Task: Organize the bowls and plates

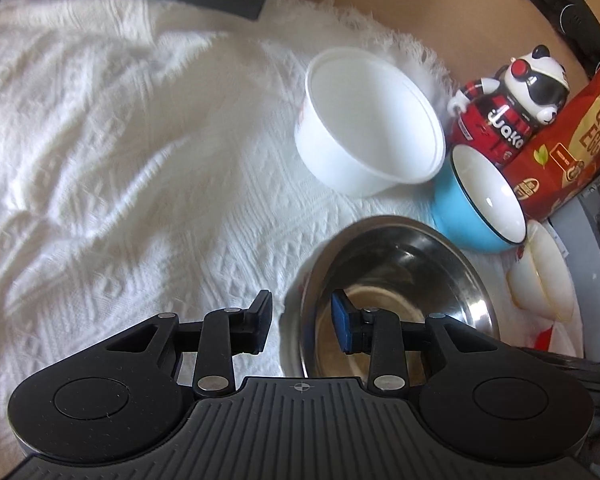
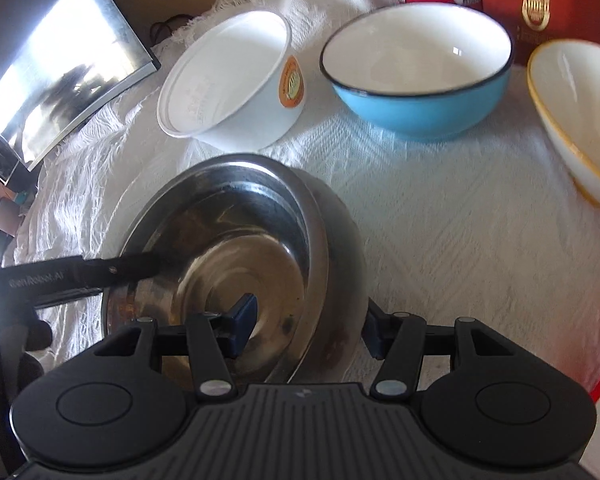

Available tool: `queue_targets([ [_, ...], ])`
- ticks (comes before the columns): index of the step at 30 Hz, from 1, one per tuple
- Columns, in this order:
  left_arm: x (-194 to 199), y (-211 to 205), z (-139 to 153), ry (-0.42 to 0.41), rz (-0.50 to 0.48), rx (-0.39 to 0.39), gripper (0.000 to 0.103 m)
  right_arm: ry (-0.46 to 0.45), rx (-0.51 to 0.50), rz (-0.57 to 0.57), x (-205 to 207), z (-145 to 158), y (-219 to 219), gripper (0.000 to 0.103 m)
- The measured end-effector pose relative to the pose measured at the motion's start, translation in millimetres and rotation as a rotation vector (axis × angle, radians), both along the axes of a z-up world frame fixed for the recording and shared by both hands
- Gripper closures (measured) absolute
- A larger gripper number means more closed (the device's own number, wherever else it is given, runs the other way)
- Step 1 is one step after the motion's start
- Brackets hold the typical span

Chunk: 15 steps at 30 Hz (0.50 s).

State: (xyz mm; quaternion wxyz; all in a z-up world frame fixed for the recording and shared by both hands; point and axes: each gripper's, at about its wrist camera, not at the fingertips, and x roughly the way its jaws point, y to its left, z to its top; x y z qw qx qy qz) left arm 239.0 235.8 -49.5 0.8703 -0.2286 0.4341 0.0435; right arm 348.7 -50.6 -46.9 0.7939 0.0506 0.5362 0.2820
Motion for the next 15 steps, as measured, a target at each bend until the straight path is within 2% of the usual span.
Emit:
queue_targets([
  [2, -5.2, -3.5, 10.9, -0.027, 0.019, 0.053, 0.068, -0.037, -0.007, 0.004, -2.1, 7.1, -1.8, 0.047],
  [5, -12.0, -13.7, 32.8, -0.118, 0.049, 0.132, 0.068, -0.116, -0.036, 0.018, -8.7, 21.5, -5.3, 0.047],
  [8, -11.1, -31.2, 54.4, -0.205, 0.010, 0.158, 0.068, -0.224, -0.093, 0.029, -19.7, 37.3, -12.5, 0.047],
  [10, -5.3, -48.7, 64.6, -0.237, -0.068, 0.128, 0.068, -0.309, -0.135, 0.030, -29.0, 48.6, -22.3, 0.047],
  [12, 5.0, -73.1, 69.2, -0.228, -0.186, 0.088, 0.068, -0.413, -0.190, 0.017, -38.4, 59.8, -35.0, 0.045],
  [15, 20.1, -120.0, 67.7, -0.202, -0.366, 0.066, 0.068, -0.595, -0.265, -0.078, -54.5, 74.9, -59.4, 0.030],
])
